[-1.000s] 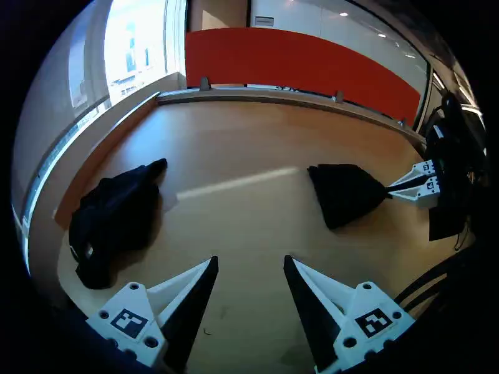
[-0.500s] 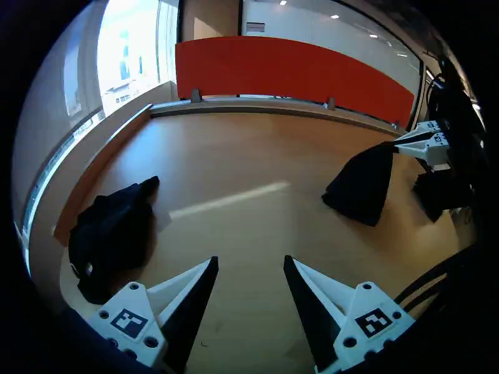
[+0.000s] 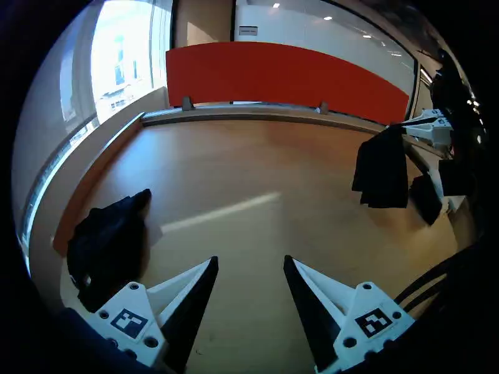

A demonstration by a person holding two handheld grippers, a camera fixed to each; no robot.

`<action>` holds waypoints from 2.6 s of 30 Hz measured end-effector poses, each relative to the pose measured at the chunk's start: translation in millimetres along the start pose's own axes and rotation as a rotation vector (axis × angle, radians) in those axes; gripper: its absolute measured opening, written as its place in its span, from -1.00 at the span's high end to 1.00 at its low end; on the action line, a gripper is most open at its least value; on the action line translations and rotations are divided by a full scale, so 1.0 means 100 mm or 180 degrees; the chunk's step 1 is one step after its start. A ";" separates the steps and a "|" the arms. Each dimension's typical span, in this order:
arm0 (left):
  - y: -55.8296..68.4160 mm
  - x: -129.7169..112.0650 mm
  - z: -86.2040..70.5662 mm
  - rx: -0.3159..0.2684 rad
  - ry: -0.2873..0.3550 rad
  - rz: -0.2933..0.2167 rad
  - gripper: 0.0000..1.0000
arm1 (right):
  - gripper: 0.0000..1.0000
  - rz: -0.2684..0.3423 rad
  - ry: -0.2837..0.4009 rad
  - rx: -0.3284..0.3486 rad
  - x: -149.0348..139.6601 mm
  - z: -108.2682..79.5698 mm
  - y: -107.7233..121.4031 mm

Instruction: Fold towel

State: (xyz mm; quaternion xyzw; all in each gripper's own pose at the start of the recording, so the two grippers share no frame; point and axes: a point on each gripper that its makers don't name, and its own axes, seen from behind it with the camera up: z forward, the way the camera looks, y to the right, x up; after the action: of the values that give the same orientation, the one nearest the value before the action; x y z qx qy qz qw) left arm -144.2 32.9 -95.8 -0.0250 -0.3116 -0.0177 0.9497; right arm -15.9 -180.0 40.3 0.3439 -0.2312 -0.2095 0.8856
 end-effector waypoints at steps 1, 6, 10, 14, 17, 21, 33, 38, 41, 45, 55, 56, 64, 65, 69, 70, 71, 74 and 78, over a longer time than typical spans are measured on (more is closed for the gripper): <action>0.01 0.01 0.01 -0.0005 -0.0001 0.0005 -0.54 | 0.91 0.0024 0.0008 -0.0017 -0.01 -0.03 0.05; 0.07 0.03 0.03 -0.0027 -0.0017 0.0020 -0.54 | 0.91 0.0114 0.0027 -0.0108 -0.07 -0.18 0.30; 0.12 0.03 0.06 -0.0040 -0.0034 0.0019 -0.54 | 0.91 0.0163 0.0012 -0.0203 -0.17 -0.31 0.53; 0.14 0.05 0.09 -0.0037 -0.0032 0.0031 -0.54 | 0.91 0.0253 -0.0017 -0.0288 -0.31 -0.43 0.76; 0.16 0.07 0.10 -0.0033 -0.0029 0.0052 -0.54 | 0.91 0.0318 -0.0046 -0.0352 -0.43 -0.54 0.95; 0.19 0.09 0.12 -0.0027 -0.0040 0.0085 -0.54 | 0.91 0.0365 -0.0104 -0.0448 -0.61 -0.69 1.20; 0.32 0.13 0.17 -0.0030 -0.0072 0.0161 -0.54 | 0.91 0.0469 -0.0233 -0.0755 -1.02 -1.08 1.93; 0.37 0.15 0.18 -0.0035 -0.0077 0.0181 -0.54 | 0.91 0.0499 -0.0293 -0.0860 -1.16 -1.20 2.17; 0.39 0.17 0.19 -0.0037 -0.0078 0.0188 -0.54 | 0.91 0.0528 -0.0327 -0.0911 -1.25 -1.26 2.28; 0.43 0.18 0.20 -0.0042 -0.0082 0.0208 -0.54 | 0.91 0.0574 -0.0374 -0.0967 -1.38 -1.34 2.40; 0.50 0.21 0.21 -0.0060 -0.0078 0.0254 -0.54 | 0.91 0.0647 -0.0486 -0.1072 -1.65 -1.51 2.53; 0.50 0.21 0.20 -0.0063 -0.0080 0.0257 -0.54 | 0.91 0.0656 -0.0490 -0.1081 -1.67 -1.53 2.53; 0.52 0.21 0.19 -0.0075 -0.0088 0.0289 -0.54 | 0.91 0.0740 -0.0566 -0.1181 -1.92 -1.76 2.53; 0.53 0.20 0.18 -0.0078 -0.0089 0.0291 -0.54 | 0.91 0.0762 -0.0577 -0.1197 -1.97 -1.80 2.52; 0.53 0.19 0.17 -0.0087 -0.0094 0.0303 -0.54 | 0.91 0.0844 -0.0637 -0.1254 -2.19 -1.95 2.46; 0.53 0.19 0.17 -0.0089 -0.0096 0.0308 -0.54 | 0.91 0.0863 -0.0652 -0.1261 -2.24 -1.98 2.44; 0.53 0.19 0.17 -0.0091 -0.0098 0.0315 -0.54 | 0.91 0.0885 -0.0669 -0.1269 -2.31 -2.02 2.41; 0.55 0.17 0.17 -0.0101 -0.0109 0.0335 -0.54 | 0.91 0.0933 -0.0713 -0.1297 -2.46 -2.10 2.33; 0.56 0.17 0.17 -0.0114 -0.0117 0.0360 -0.54 | 0.91 0.0994 -0.0750 -0.1330 -2.62 -2.19 2.23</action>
State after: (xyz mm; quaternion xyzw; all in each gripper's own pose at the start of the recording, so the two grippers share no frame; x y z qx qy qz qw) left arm -137.9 89.8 -74.5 -0.0599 -0.3266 0.0310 0.9427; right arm -58.9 221.6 -15.7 0.0874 -0.3346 -0.1521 0.9259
